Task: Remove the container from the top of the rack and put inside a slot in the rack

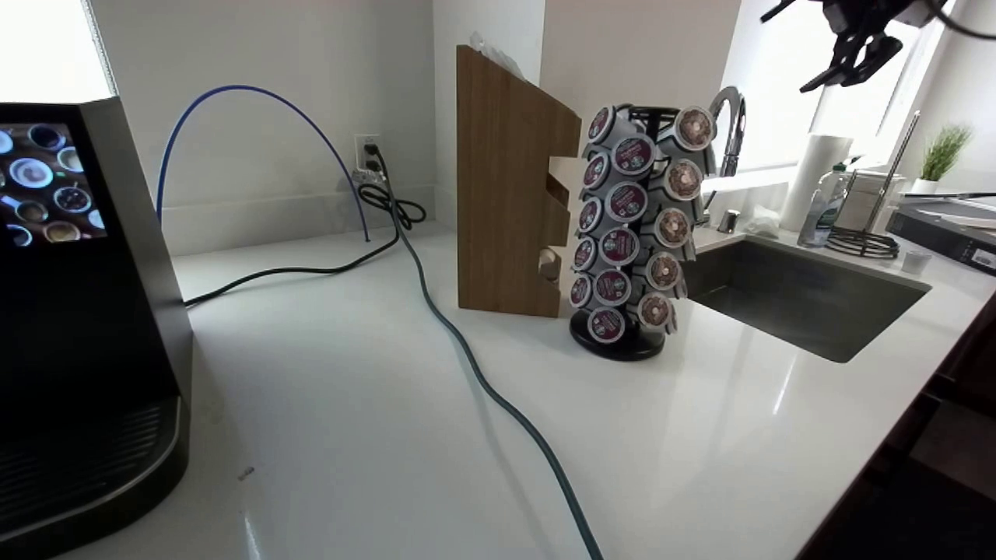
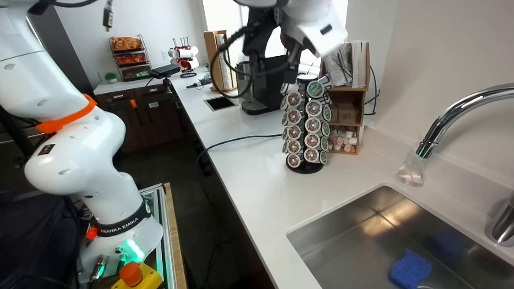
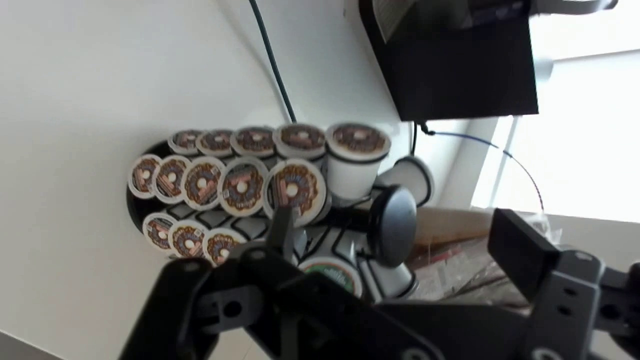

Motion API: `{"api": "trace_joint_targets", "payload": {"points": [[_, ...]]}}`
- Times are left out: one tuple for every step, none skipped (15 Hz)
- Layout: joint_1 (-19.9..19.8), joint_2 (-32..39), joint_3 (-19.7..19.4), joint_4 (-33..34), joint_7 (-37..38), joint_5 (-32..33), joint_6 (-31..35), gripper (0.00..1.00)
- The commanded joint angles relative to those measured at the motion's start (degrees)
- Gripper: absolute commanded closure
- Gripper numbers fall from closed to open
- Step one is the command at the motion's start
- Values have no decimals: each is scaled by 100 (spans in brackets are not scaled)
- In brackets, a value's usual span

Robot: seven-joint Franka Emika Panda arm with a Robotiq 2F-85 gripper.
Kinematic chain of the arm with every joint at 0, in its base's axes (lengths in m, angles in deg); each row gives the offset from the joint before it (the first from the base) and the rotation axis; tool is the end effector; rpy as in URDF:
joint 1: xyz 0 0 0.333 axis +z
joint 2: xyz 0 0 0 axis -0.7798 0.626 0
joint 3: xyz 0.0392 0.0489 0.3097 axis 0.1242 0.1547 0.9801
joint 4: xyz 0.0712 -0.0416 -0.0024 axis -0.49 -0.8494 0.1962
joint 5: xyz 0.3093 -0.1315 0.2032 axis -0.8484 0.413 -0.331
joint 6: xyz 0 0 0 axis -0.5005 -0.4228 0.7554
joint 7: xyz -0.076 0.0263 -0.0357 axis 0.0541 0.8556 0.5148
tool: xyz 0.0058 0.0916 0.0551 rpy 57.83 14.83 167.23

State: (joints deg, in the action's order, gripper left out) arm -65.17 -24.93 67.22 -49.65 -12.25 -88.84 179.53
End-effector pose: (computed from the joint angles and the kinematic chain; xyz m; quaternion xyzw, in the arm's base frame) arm 0.4534 -0.1732 0.5548 -0.8598 0.2802 -0.0447 0.4246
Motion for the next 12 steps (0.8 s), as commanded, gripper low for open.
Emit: {"api": "trace_joint_targets", "payload": {"points": [[75, -857, 257, 264, 572, 1038, -970, 0], [113, -969, 329, 430, 613, 1235, -1252, 0], [163, -1072, 429, 567, 632, 1434, -1413, 0], [219, -1186, 531, 699, 650, 1634, -1575, 0], [302, -1202, 627, 898, 601, 1794, -1672, 0], [390, -1241, 722, 1044, 538, 1945, -1754, 0], [341, -1245, 540, 777, 563, 1621, -1502, 0], [415, -1289, 617, 895, 571, 1740, -1560, 0], [456, -1307, 673, 961, 579, 1805, -1569, 0], [474, -1306, 696, 989, 579, 1837, -1569, 0], [476, -1298, 695, 991, 579, 1851, -1570, 0], [473, -1283, 685, 991, 577, 1858, -1570, 0]]}}
